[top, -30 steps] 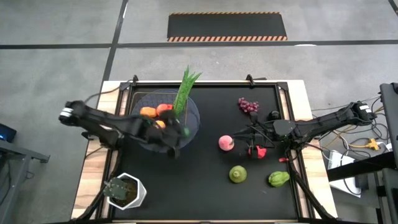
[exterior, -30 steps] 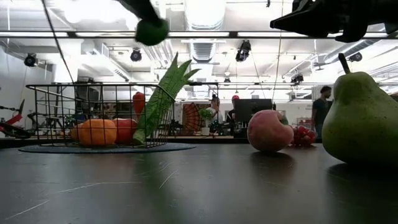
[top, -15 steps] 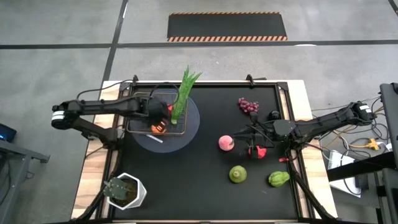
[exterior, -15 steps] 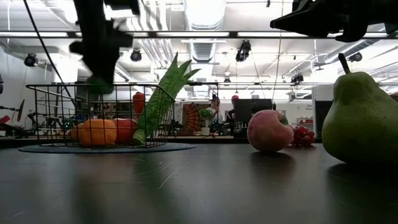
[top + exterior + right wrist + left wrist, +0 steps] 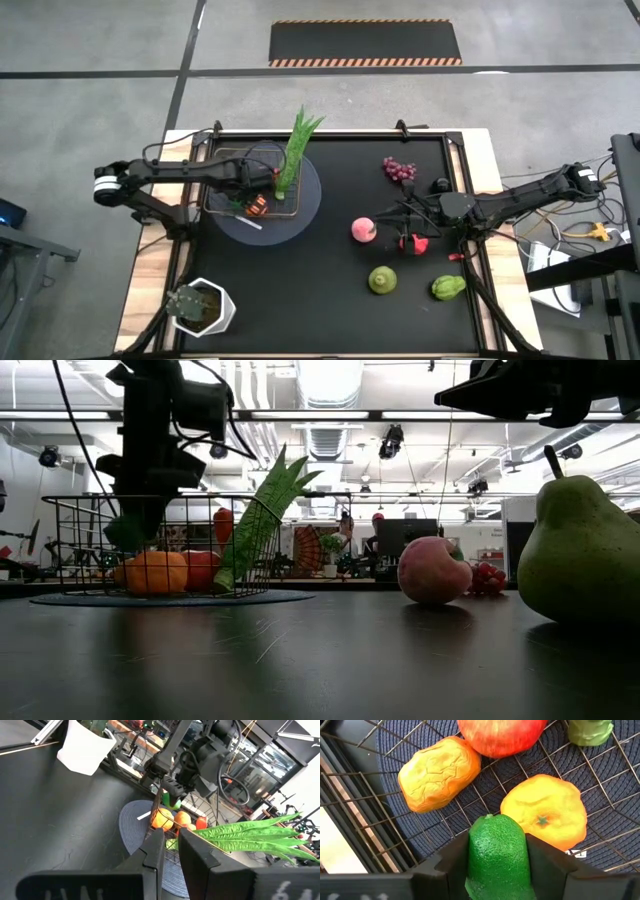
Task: Build produce basket
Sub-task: Put the green lime into the wire basket, then put the pink peach into the wire basket
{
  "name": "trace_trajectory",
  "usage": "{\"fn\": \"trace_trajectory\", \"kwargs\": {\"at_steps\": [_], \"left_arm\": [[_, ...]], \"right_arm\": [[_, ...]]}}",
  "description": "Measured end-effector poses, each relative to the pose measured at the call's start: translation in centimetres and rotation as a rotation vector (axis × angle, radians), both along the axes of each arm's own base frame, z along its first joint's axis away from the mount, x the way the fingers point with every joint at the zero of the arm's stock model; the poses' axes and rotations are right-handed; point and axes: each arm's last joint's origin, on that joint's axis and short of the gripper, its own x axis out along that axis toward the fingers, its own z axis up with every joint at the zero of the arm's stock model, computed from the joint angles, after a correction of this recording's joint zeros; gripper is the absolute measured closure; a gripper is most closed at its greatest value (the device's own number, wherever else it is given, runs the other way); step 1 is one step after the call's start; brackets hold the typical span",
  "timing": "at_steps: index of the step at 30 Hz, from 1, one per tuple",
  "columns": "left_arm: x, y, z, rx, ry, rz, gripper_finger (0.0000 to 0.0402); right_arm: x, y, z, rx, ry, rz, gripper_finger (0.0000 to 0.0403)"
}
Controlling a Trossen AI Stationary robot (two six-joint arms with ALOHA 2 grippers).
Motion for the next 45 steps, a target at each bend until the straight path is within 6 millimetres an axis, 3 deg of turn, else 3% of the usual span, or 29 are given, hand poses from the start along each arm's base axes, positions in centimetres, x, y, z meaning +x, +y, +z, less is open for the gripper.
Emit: {"fn": "trace_trajectory", "kwargs": {"at_steps": [11,16,20,25,33,38,45], "left_arm": [[0.3,0.0,0.8,-0.019,-0.033,-0.027,0.0155],[1.3,-0.1,3.1,-0.012,-0.130,-0.051,0.0151],[3.3,-1.4,5.2,0.103,-0.275,-0.182,0.0151],[6.2,-4.6,7.0,0.279,-0.505,-0.442,0.0150],[9.2,-9.3,9.1,0.579,-0.710,-0.772,0.0150],[11.5,-10.7,8.2,0.682,-0.715,-0.920,0.0150],[15.0,-10.9,4.3,0.687,-0.644,-0.975,0.0150]], "right_arm": [[0.0,0.0,0.0,0.060,-0.005,-0.007,0.0355],[0.0,0.0,0.1,0.161,-0.007,-0.019,0.0355],[0.0,0.0,0.0,0.283,-0.004,-0.033,0.0347],[0.3,0.1,-0.4,0.401,0.023,-0.054,0.0304],[1.1,0.0,-2.0,0.520,0.104,-0.168,0.0185],[1.5,0.0,-3.0,0.501,0.277,-0.265,0.0121],[0.7,-0.2,-2.6,0.544,0.572,-0.430,0.0079]]}}
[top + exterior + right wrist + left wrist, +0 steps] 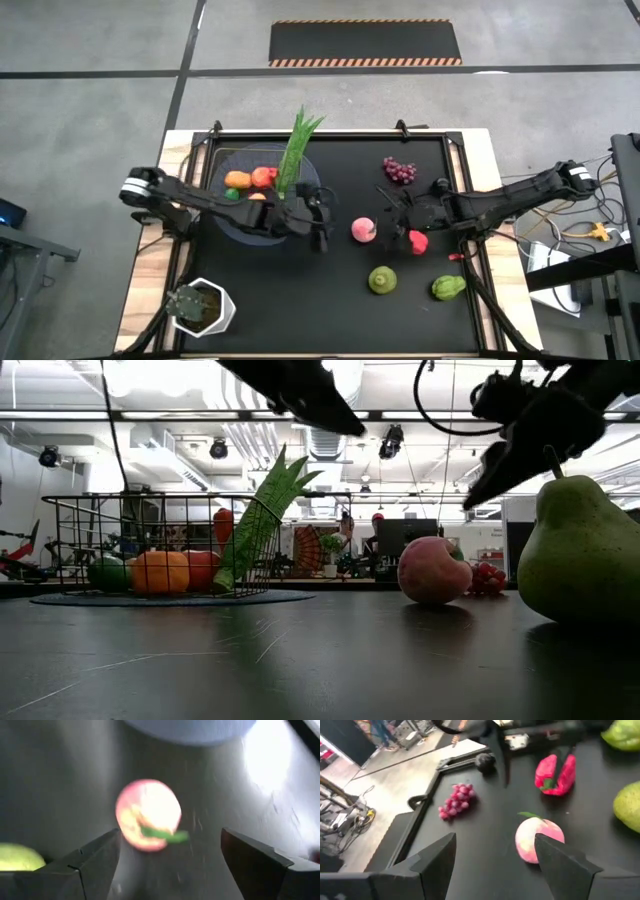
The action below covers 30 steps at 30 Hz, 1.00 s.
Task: Build produce basket
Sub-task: Put the pink peach into the wire basket
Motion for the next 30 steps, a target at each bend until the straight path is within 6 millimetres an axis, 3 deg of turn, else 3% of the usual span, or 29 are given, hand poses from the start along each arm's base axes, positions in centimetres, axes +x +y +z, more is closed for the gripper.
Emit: {"fn": "trace_trajectory", "kwargs": {"at_steps": [7,14,30], "left_arm": [[3.0,-0.5,-2.4,0.013,0.085,-0.082,0.0150],[4.9,-0.5,-3.2,0.003,0.208,-0.089,0.0150],[5.1,-0.9,-4.1,-0.064,0.214,-0.210,0.0138]], "right_arm": [[-1.1,-0.1,0.1,0.052,0.081,-0.033,0.0082],[-1.2,-0.1,-0.3,0.055,0.081,-0.031,0.0092],[-1.3,-0.2,-0.5,0.046,0.077,-0.027,0.0101]]}}
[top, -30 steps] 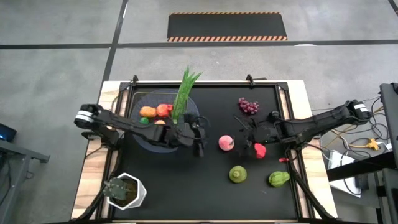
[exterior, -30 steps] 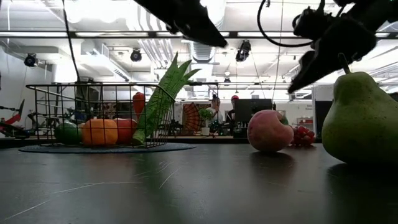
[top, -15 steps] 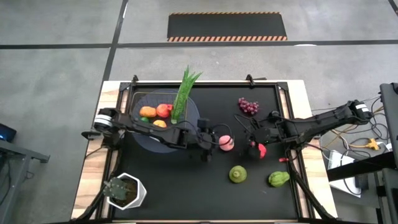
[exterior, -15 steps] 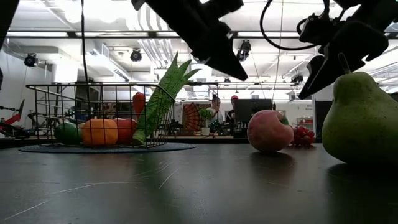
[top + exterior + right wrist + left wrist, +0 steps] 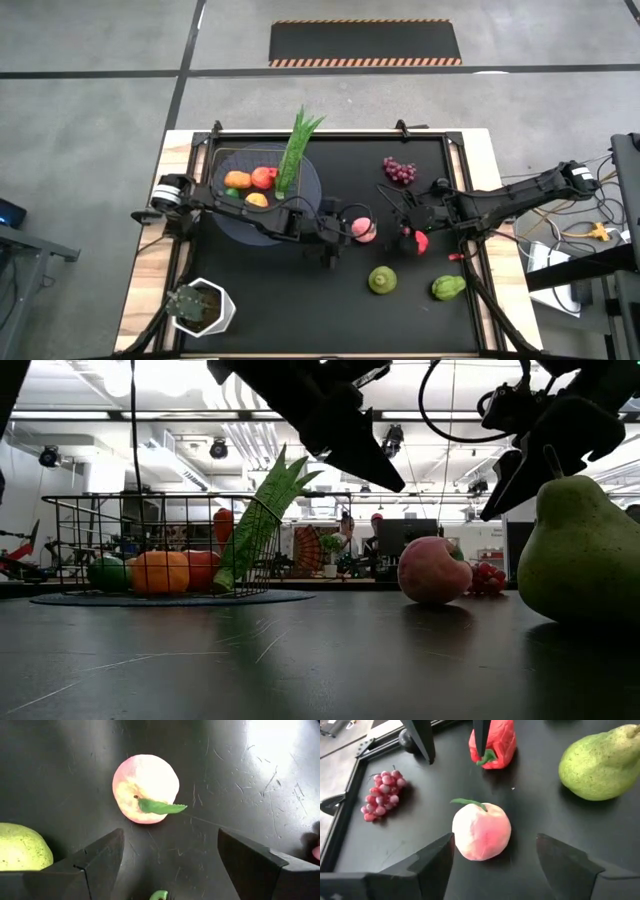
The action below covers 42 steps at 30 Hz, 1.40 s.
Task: Build produce basket
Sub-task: Put the pink peach into the wire basket
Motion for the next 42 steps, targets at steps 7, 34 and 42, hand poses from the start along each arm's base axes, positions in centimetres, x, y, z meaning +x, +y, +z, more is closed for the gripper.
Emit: {"fn": "trace_trajectory", "kwargs": {"at_steps": [7,34,42], "left_arm": [[0.0,0.7,-0.4,-0.028,0.005,0.008,0.0029],[4.0,4.4,-7.3,0.006,-0.016,-0.085,0.0027],[4.0,4.4,-7.5,0.003,-0.017,-0.083,0.0056]], "right_arm": [[0.0,0.0,0.0,0.001,-0.007,-0.001,0.0100],[0.2,0.0,0.1,-0.009,-0.029,0.016,0.0107],[0.2,0.0,0.0,-0.011,-0.028,0.018,0.0106]]}}
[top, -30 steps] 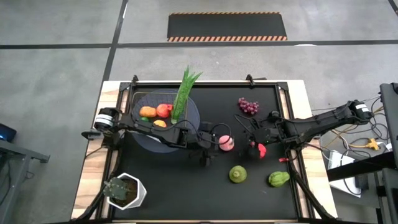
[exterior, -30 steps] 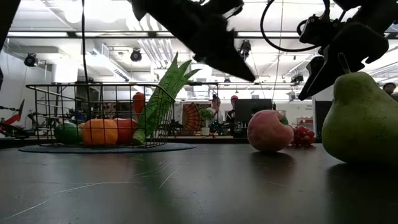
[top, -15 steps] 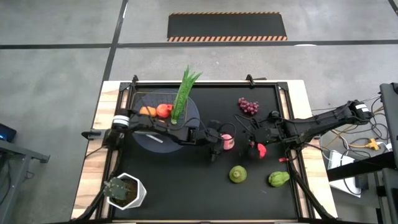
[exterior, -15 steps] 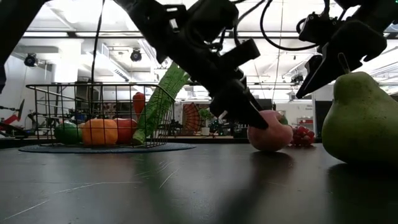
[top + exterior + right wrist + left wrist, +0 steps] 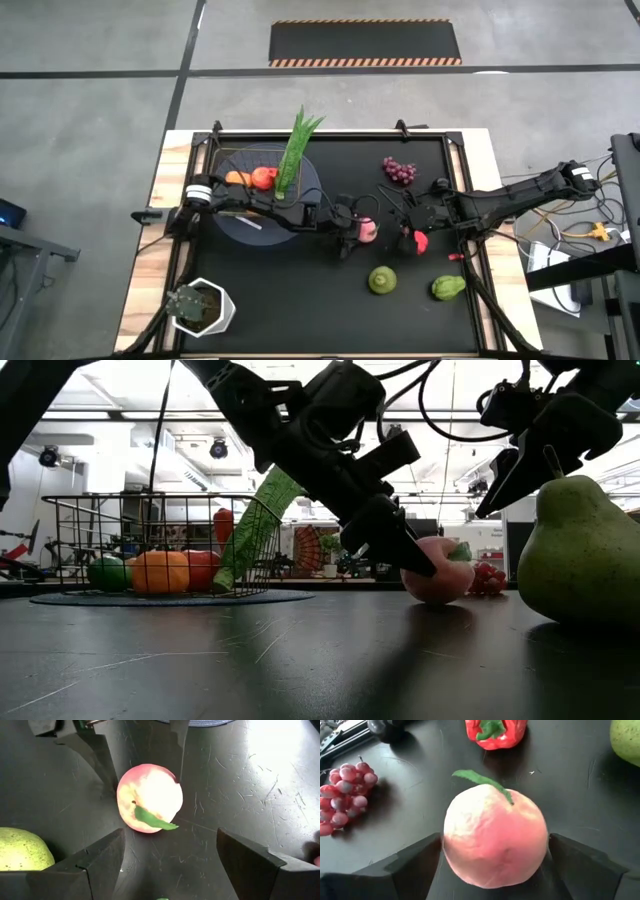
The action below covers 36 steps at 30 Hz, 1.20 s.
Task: Build produce basket
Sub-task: Put the pink peach into the wire basket
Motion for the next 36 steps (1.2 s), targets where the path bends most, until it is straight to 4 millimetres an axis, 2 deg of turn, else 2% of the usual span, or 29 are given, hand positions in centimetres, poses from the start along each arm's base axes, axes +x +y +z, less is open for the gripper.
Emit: {"fn": "trace_trajectory", "kwargs": {"at_steps": [7,11,14,19,23,26,32,36], "left_arm": [[0.0,0.0,0.0,-0.030,-0.015,0.023,0.0123],[-0.1,0.0,0.3,-0.068,-0.024,0.056,0.0138],[-0.5,-0.1,2.1,-0.104,-0.067,0.097,0.0140],[-2.3,-0.9,6.6,-0.126,-0.167,0.164,0.0141],[-5.1,-1.4,9.6,-0.114,-0.241,0.261,0.0142],[-7.8,-1.4,11.1,-0.139,-0.305,0.363,0.0142],[-13.2,-1.2,11.5,-0.170,-0.410,0.626,0.0142],[-16.4,-0.6,11.8,-0.227,-0.493,0.739,0.0142]], "right_arm": [[0.0,0.0,-0.2,-0.002,-0.014,0.005,0.0110],[0.3,0.0,0.0,-0.024,-0.039,0.034,0.0110],[0.4,0.1,0.5,-0.048,-0.063,0.062,0.0114],[0.3,0.0,2.2,-0.095,-0.117,0.110,0.0117],[-0.2,-0.1,3.7,-0.146,-0.174,0.129,0.0117],[-0.8,-0.4,4.7,-0.183,-0.228,0.134,0.0121],[-1.4,-0.6,6.5,-0.238,-0.355,0.146,0.0128],[-1.5,-0.7,6.8,-0.261,-0.377,0.159,0.0129]]}}
